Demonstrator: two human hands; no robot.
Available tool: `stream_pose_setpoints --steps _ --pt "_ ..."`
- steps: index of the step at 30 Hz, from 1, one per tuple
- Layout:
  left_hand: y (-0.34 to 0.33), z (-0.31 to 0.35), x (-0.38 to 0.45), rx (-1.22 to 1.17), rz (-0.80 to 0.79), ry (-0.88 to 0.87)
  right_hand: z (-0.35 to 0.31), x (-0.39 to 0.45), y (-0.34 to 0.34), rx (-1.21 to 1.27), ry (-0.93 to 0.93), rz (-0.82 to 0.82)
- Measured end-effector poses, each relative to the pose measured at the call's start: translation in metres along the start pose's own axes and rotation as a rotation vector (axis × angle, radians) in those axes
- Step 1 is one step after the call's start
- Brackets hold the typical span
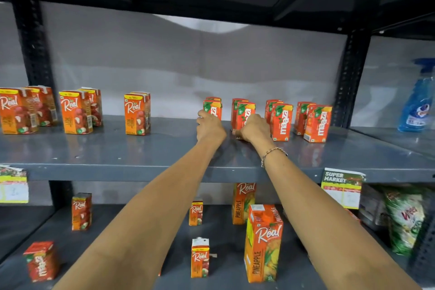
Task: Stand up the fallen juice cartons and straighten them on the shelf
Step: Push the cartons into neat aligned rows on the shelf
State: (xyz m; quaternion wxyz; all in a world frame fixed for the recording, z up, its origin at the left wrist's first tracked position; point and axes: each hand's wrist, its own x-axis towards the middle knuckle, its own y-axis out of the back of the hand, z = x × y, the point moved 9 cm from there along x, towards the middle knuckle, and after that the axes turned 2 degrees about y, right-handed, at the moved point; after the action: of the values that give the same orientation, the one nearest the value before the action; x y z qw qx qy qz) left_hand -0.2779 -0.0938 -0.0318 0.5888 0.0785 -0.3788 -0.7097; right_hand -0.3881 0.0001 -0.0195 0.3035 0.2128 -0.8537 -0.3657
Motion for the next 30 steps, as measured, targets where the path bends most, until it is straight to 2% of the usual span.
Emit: stream_pose_setpoints --steps 9,19,24,27,30 --pt "-0.006 -0.004 0.004 -0.034 -0.004 0.038 0.009 0.007 -0.007 0.053 0.001 -0.019" --pt "-0.005 -0.007 0.006 -0.078 -0.016 0.039 0.004 0.006 -0.006 0.002 0.043 -0.006" --pt "0.003 -0.012 0.003 -0.120 -0.044 0.028 0.006 -0.005 -0.002 -0.053 0.027 -0.051" --pt "0.046 -0.015 0.002 0.025 0.118 -0.120 0.005 -0.018 -0.001 -0.146 0.045 -0.025" --pt "0.113 -0.052 0.006 0.046 0.423 -0.053 -0.018 -0.029 -0.004 -0.078 0.137 -0.020"
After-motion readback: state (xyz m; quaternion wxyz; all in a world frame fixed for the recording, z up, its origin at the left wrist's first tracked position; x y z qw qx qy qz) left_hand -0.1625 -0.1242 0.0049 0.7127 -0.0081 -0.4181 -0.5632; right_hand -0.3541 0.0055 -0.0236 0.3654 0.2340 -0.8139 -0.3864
